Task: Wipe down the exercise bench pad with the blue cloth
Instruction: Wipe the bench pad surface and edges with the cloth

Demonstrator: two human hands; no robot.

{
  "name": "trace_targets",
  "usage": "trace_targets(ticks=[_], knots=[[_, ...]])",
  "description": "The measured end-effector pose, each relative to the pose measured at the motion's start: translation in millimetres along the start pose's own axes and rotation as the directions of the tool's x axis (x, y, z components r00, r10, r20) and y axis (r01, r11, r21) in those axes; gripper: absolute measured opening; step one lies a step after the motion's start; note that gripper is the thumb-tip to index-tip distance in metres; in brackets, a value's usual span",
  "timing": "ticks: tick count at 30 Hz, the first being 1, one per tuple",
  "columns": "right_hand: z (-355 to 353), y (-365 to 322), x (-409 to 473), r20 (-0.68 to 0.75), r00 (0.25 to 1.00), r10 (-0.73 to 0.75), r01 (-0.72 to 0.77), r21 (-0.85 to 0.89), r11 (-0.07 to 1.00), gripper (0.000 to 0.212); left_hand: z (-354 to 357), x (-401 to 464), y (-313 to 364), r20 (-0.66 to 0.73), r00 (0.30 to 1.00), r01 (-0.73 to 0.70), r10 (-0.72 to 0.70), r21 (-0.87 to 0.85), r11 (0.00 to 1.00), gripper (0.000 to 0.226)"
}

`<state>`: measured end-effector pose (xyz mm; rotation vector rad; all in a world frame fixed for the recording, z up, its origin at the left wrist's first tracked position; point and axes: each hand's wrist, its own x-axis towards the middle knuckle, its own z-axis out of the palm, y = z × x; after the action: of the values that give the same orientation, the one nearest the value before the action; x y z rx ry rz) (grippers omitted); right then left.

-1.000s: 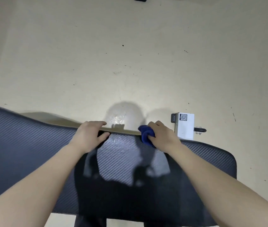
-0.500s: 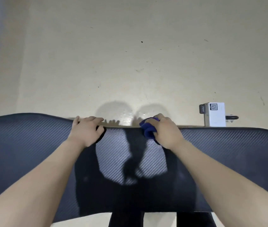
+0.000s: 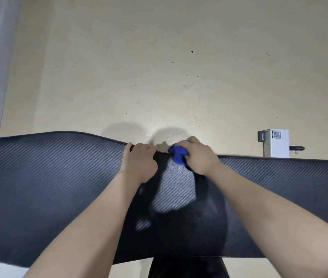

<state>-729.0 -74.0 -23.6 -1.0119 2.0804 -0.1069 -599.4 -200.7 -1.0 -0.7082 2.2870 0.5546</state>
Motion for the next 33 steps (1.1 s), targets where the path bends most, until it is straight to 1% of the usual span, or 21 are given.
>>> trace_targets(ticks=[1,3,4,5,6,8,10,11,13,15,17,19,21,22,23,25,27,29,31,33], knots=[[-6.9,14.2,-2.5,0.021,0.999,0.047,-0.047,-0.008,0.999,0.043,-1.0,-1.0,-0.6,0.005,1.0,-0.003,0.003,-0.004,1.0,0.056],[-16.7,35.8,-7.3,0.002,0.983,0.183,-0.182,-0.089,0.979,0.036,-4.9,-1.2,-3.0,0.014,1.0,-0.013,0.014,-0.033,0.999,0.056],[-18.8,37.3,-7.2,-0.006,0.971,0.239,-0.238,-0.127,0.963,0.033,-7.7,-0.5,-5.2,0.024,0.999,-0.019,0.02,-0.045,0.999,0.057],[-18.6,30.8,-3.9,-0.001,0.965,0.263,-0.26,-0.15,0.954,0.032,-10.7,0.3,-7.4,0.036,0.999,-0.023,0.025,-0.053,0.998,0.058],[-16.2,17.9,1.4,0.016,0.967,0.252,-0.247,-0.145,0.958,0.032,-13.7,1.1,-9.9,0.049,0.998,-0.023,0.026,-0.053,0.998,0.06],[-5.9,-20.5,16.2,0.053,0.987,0.15,-0.145,-0.095,0.985,0.033,-20.1,2.9,-13.9,0.048,0.999,-0.012,0.013,-0.036,0.999,0.059],[9.9,-64.0,29.4,0.029,0.999,0.033,-0.031,-0.06,0.998,0.032,-24.0,4.7,-23.2,0.017,1.0,0.014,-0.015,0.022,1.0,0.051],[14.6,-81.4,33.6,0.006,1.0,0.008,-0.008,-0.041,0.999,0.03,-25.6,5.1,-30.5,0.009,0.999,0.041,-0.042,0.042,0.998,0.048],[16.9,-91.2,39.6,0.006,1.0,-0.017,0.017,0.015,1.0,0.031,-27.3,4.2,-47.6,0.005,0.994,0.107,-0.107,0.029,0.994,0.048],[11.2,-73.0,41.5,0.082,0.995,-0.063,0.055,0.094,0.994,0.034,-29.9,1.0,-62.0,0.021,0.989,0.143,-0.143,0.022,0.989,0.053],[-0.9,-47.6,39.5,0.165,0.986,-0.024,0.003,0.127,0.992,0.03,-31.4,-0.3,-70.5,0.041,0.987,0.155,-0.157,0.033,0.987,0.055],[-7.2,-35.7,37.2,0.207,0.975,0.073,-0.089,0.067,0.994,0.028,-30.8,1.0,-74.2,0.035,0.986,0.163,-0.163,-0.004,0.987,0.055],[-5.7,-48.4,39.4,0.194,0.973,0.123,-0.12,-0.029,0.992,0.029,-29.7,3.5,-74.8,0.029,0.985,0.172,-0.171,-0.054,0.984,0.052],[-2.2,-61.6,42.6,0.174,0.977,0.123,-0.117,-0.041,0.992,0.03,-30.1,4.9,-75.5,0.026,0.984,0.179,-0.177,-0.083,0.98,0.048],[2.6,-77.7,46.2,0.151,0.983,0.108,-0.107,-0.017,0.994,0.031,-31.3,5.7,-77.0,0.017,0.983,0.185,-0.184,-0.114,0.976,0.043],[13.3,-111.6,56.1,0.104,0.993,0.051,-0.061,0.096,0.993,0.032,-33.4,6.6,-82.7,-0.023,0.979,0.198,-0.204,-0.166,0.966,0.029],[19.7,-136.6,65.6,0.072,0.997,-0.004,-0.01,0.195,0.981,0.033,-34.9,4.8,-90.5,-0.065,0.971,0.214,-0.23,-0.197,0.957,0.023],[19.0,-142.4,70.9,0.087,0.996,-0.023,0.003,0.221,0.975,0.037,-34.2,2.9,-100.4,-0.075,0.971,0.208,-0.226,-0.197,0.958,0.025],[13.2,-134.0,67.6,0.131,0.991,-0.014,-0.015,0.218,0.976,0.041,-35.5,0.6,-111.2,-0.039,0.979,0.193,-0.201,-0.158,0.968,0.037],[6.5,-122.9,61.4,0.16,0.986,0.039,-0.073,0.206,0.976,0.041,-41.3,1.2,-124.5,-0.001,0.979,0.204,-0.205,-0.122,0.971,0.047]])
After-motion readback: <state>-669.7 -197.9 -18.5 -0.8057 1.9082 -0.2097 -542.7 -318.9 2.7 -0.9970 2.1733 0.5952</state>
